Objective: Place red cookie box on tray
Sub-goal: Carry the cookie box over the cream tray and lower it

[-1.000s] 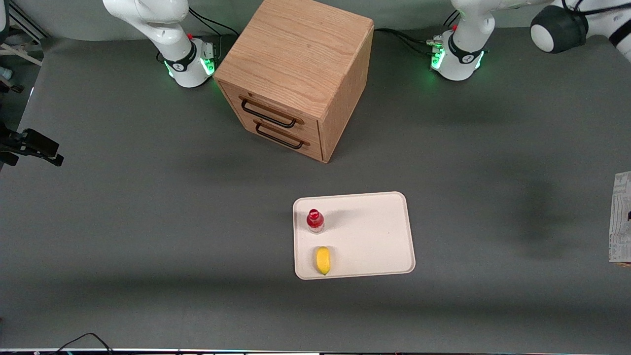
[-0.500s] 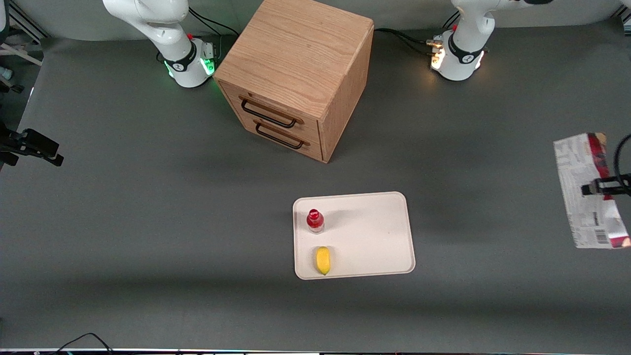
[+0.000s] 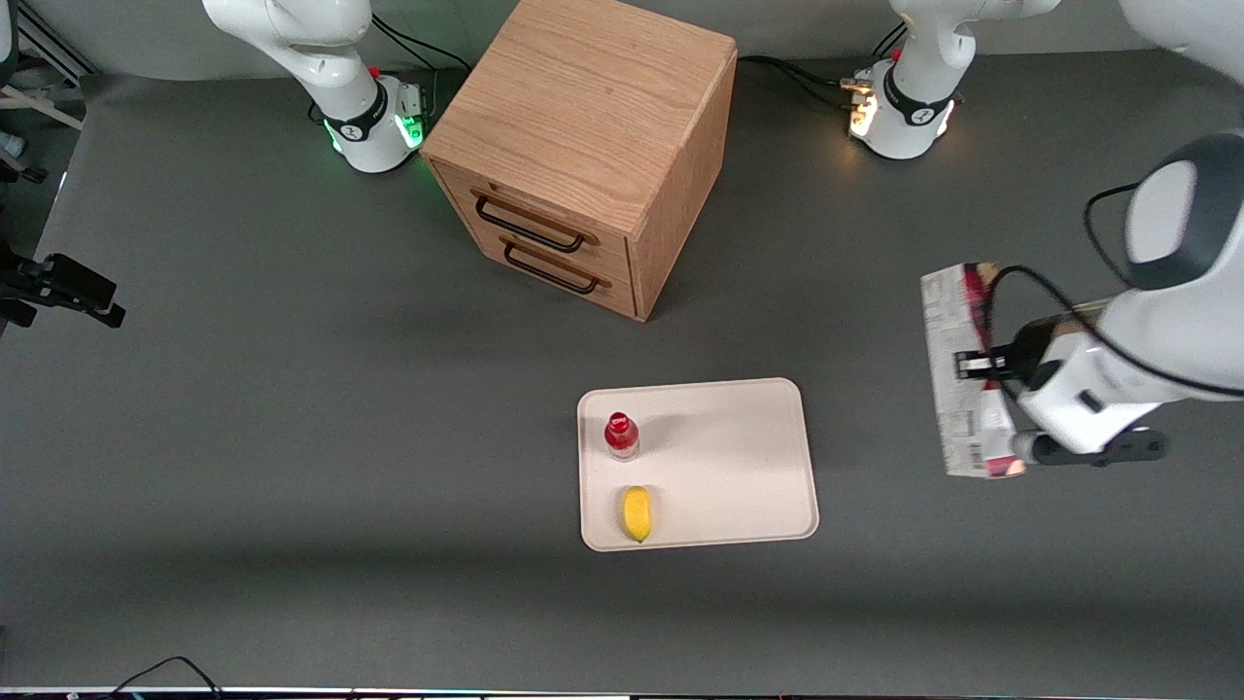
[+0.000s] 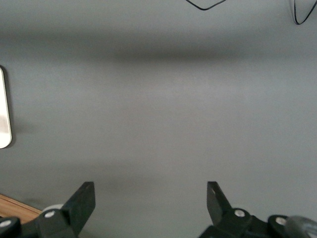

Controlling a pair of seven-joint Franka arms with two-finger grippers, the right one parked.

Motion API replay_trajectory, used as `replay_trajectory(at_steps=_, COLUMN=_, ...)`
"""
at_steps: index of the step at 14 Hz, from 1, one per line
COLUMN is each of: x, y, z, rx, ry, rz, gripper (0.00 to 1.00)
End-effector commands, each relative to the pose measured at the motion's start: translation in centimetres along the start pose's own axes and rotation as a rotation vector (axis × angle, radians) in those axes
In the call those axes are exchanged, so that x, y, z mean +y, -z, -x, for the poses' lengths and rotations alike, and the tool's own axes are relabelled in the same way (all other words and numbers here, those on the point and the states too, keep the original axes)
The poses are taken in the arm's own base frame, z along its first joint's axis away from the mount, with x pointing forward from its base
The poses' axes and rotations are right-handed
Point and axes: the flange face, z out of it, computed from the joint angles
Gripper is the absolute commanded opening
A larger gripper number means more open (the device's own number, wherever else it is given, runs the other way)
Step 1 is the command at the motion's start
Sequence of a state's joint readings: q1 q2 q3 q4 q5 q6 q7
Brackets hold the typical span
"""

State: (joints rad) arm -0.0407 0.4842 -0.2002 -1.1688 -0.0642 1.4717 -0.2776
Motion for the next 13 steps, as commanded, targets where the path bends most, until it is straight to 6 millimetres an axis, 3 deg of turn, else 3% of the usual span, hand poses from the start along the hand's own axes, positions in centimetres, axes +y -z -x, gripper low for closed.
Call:
replay_trajectory(at_steps=1, x=2.9, y=-6.4, z=-0.8, rx=0.056, ry=0.016, rz=0.013, gripper=0.0)
replay_trajectory(at_steps=4, x=5.5, y=-14.8, z=-1.7, rx=0.129, ry=0.011, rz=0.039, gripper=0.0)
replay_trajectory(at_steps=7, x=8.1, y=-21.2, z=-2.8, rx=0.189, ry=0.019, rz=0.017, gripper=0.0)
replay_trajectory(at_steps=10, x=9.2, y=-26.2, z=-4.1, rx=0.236, ry=0.019, rz=0.023, gripper=0.0)
replay_trajectory(at_steps=12, x=9.5, y=-27.7, z=-4.5, rx=0.251, ry=0.014, rz=0.033, gripper=0.0)
replay_trajectory(at_steps=13, x=9.5, y=-27.8, z=-4.5, rx=0.251, ry=0.012, rz=0.033, gripper=0.82)
